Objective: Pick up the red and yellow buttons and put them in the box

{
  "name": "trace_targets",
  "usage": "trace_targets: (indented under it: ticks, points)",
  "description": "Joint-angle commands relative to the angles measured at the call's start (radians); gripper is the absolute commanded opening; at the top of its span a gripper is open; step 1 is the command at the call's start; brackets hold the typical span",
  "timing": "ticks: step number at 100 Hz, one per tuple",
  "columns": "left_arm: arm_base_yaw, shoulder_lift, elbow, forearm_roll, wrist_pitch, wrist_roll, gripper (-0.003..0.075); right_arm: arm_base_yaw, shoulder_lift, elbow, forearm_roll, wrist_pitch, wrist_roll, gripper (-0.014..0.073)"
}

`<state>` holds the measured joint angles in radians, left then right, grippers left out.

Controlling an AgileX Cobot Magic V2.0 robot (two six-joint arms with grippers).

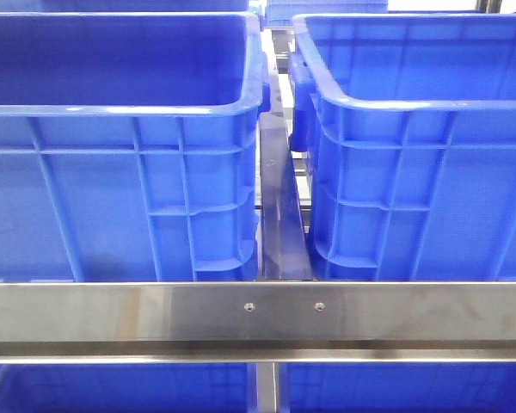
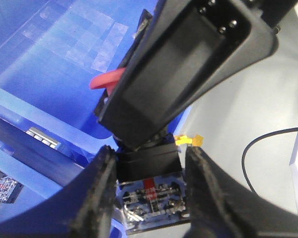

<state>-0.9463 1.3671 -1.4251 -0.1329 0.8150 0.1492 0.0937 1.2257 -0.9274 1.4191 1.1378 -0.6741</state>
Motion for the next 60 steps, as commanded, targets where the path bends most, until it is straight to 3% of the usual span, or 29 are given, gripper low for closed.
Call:
trace_targets:
  ticks: [1, 7, 22, 29, 60]
  points:
    - [-0.006, -0.033, -0.030, -0.013, -0.054, 0.000, 0.0071, 0.002, -0.019, -0.034, 0.074, 0.019, -0.017, 0.0130]
    - [-0.006, -0.033, -0.030, -0.013, -0.054, 0.000, 0.0158, 0.002, -0.019, -0.034, 0.073, 0.016, -0.017, 0.0130]
    - [-0.006, -0.033, -0.030, -0.013, -0.054, 0.000, 0.0461, 0.002, -0.019, -0.034, 0.072, -0.002, -0.017, 0.0130]
    - [-0.006, -0.033, -0.030, -0.009, -0.051, 0.000, 0.0549, 0.002, -0.019, -0.034, 0.071, -0.014, -0.022, 0.0130]
    - [0.018, -0.033, -0.030, -0.001, -0.034, -0.013, 0.0568, 0.001, -0.020, -0.050, 0.071, -0.107, -0.058, 0.0130]
